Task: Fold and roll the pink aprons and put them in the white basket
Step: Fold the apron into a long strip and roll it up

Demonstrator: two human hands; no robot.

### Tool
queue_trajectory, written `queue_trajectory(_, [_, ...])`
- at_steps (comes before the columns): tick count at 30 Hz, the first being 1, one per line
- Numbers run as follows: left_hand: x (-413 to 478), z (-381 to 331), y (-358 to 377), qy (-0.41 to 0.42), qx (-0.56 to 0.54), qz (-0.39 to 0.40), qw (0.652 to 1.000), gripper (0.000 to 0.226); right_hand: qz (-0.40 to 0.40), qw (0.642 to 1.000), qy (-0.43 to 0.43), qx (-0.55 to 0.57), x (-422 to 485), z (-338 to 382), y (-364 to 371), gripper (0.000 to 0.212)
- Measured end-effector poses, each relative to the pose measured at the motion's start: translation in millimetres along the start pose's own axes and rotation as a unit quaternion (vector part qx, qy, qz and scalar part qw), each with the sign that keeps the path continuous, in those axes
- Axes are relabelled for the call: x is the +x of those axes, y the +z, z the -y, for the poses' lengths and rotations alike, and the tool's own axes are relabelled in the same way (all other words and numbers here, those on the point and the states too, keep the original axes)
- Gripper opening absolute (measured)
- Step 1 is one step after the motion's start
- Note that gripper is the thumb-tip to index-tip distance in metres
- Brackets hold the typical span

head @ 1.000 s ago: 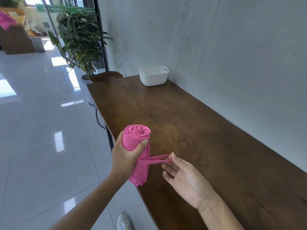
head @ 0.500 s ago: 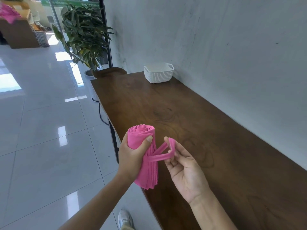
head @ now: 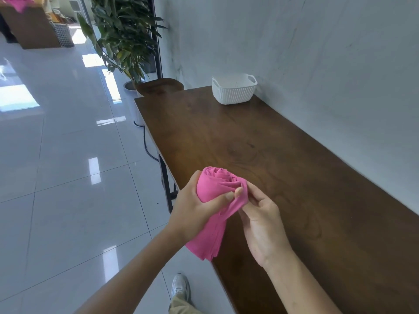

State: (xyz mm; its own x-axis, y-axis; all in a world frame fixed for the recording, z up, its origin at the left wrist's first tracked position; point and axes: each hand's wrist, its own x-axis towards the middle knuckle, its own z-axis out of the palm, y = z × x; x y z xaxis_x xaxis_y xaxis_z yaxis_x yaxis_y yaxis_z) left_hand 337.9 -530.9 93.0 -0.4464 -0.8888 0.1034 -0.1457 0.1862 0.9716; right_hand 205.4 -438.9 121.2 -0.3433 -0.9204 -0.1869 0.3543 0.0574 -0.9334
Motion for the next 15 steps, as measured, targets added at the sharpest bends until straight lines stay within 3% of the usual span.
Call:
queue_trajectory(2, [13.3,2.3,-10.6,-0.009,0.034,0.044,0.998,0.062,0.001,0.997,-0.005,-0.072,13.8,-1.4,2.4,0.056])
queue_trajectory(6, [45.4,7.5,-29.9,-0.022,0.081,0.112,0.99,0.064,0.002,0.995,-0.003,-0.101,47.2,-5.4,8.9,0.059])
queue_trajectory(12, [106.7,12.9,-57.1,-0.017,0.128,0.177,0.976,0.065,-0.005,0.993,0.021,-0.112,113.4,-8.0,24.2,0.095])
queue_trajectory(15, [136.8,17.1,-71.6,-0.028,0.139,0.221,0.965,0.062,-0.011,0.994,0.033,-0.106,145.8,-11.0,29.5,0.097])
